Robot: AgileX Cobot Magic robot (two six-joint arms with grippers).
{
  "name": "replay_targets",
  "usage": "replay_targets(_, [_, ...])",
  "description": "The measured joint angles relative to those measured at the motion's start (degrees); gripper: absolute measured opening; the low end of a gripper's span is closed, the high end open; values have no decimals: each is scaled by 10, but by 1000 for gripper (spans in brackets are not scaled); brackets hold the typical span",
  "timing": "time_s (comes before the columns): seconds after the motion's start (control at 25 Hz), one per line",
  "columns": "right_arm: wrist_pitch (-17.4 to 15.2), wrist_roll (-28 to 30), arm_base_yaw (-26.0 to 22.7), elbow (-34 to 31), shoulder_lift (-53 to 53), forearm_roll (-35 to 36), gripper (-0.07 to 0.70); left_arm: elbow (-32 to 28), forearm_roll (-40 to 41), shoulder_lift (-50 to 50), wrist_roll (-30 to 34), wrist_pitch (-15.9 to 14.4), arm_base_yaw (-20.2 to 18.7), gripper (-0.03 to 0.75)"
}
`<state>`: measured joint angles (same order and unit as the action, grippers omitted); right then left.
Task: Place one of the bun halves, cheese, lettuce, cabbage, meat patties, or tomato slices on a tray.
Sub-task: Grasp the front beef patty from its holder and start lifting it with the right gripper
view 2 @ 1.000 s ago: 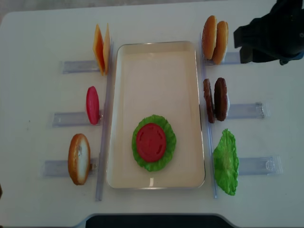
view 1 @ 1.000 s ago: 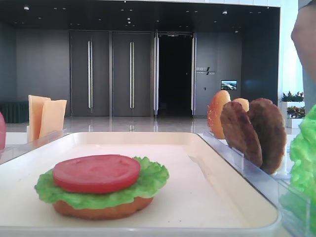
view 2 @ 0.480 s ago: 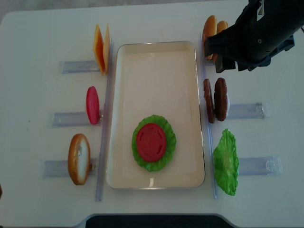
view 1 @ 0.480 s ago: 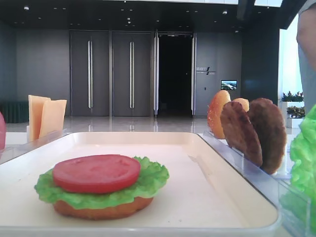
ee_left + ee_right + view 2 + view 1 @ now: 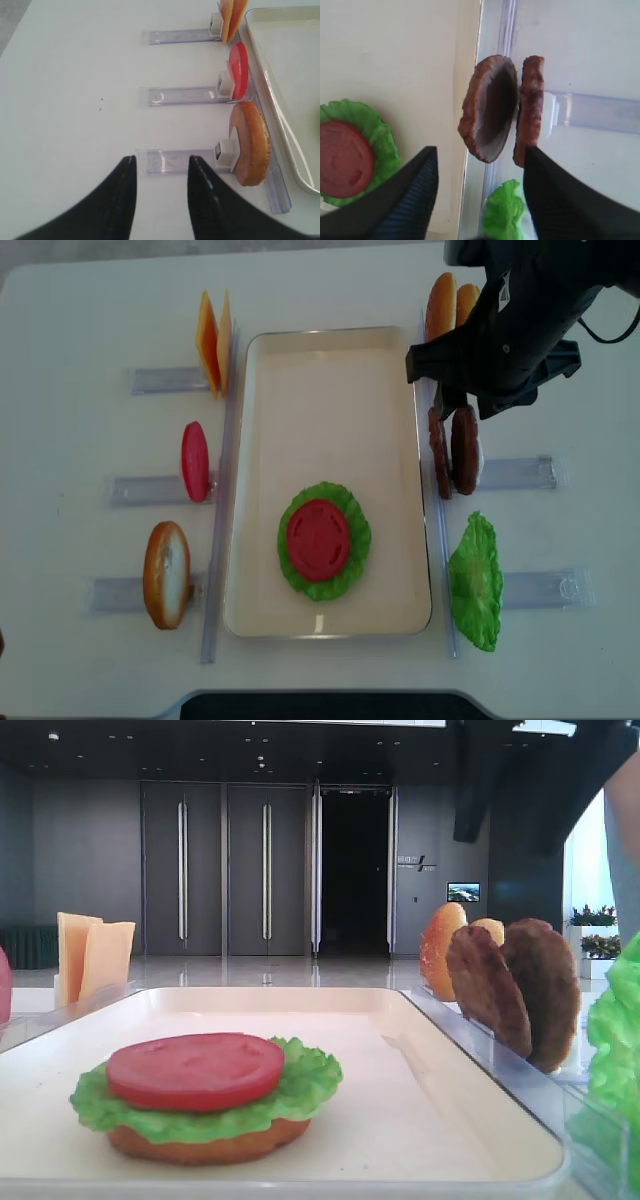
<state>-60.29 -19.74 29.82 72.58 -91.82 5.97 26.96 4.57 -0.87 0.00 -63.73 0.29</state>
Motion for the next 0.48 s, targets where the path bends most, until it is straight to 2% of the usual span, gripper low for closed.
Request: replay_targets(0.48, [28, 7, 0, 0, -41, 28, 398, 0, 0, 0, 0, 0, 0, 265])
